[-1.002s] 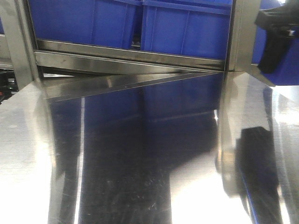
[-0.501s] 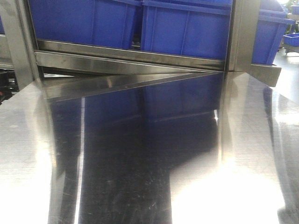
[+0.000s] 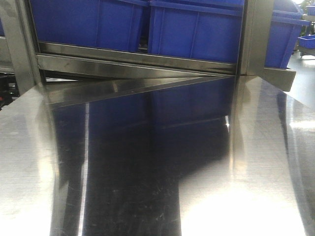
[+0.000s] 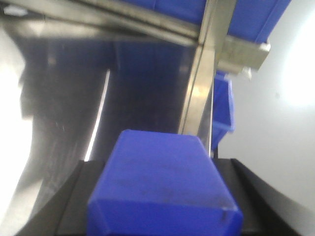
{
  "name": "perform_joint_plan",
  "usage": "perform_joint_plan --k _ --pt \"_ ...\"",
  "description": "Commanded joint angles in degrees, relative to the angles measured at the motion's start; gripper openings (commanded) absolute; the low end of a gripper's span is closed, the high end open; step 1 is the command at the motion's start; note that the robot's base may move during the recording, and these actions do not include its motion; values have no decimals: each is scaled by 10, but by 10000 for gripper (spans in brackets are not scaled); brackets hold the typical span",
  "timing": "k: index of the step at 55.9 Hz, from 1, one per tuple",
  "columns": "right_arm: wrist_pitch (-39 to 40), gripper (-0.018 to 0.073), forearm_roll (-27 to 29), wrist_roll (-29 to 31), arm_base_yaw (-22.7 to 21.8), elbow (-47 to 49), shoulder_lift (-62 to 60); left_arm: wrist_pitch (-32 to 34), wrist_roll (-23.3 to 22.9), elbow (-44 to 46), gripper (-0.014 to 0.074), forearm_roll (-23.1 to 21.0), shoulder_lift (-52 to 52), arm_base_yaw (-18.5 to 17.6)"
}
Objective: Pick and sort blue part to right shelf
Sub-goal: 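Lift the blue part with the right gripper off the table, then drive the base away from the steel table holding both parts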
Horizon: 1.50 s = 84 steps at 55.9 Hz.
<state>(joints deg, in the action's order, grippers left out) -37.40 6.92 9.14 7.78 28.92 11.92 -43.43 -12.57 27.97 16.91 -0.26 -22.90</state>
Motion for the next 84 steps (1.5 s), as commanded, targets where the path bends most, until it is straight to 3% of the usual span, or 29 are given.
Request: perform_joint_plan --k 1,14,84 --pt "76 113 5 0 -1 15 -40 50 -5 15 332 11 -13 -3" --pt "79 113 11 0 -1 15 -114 50 -5 15 332 11 -13 -3" --pt "59 113 19 0 -1 14 -114 50 -5 15 332 11 -13 -3"
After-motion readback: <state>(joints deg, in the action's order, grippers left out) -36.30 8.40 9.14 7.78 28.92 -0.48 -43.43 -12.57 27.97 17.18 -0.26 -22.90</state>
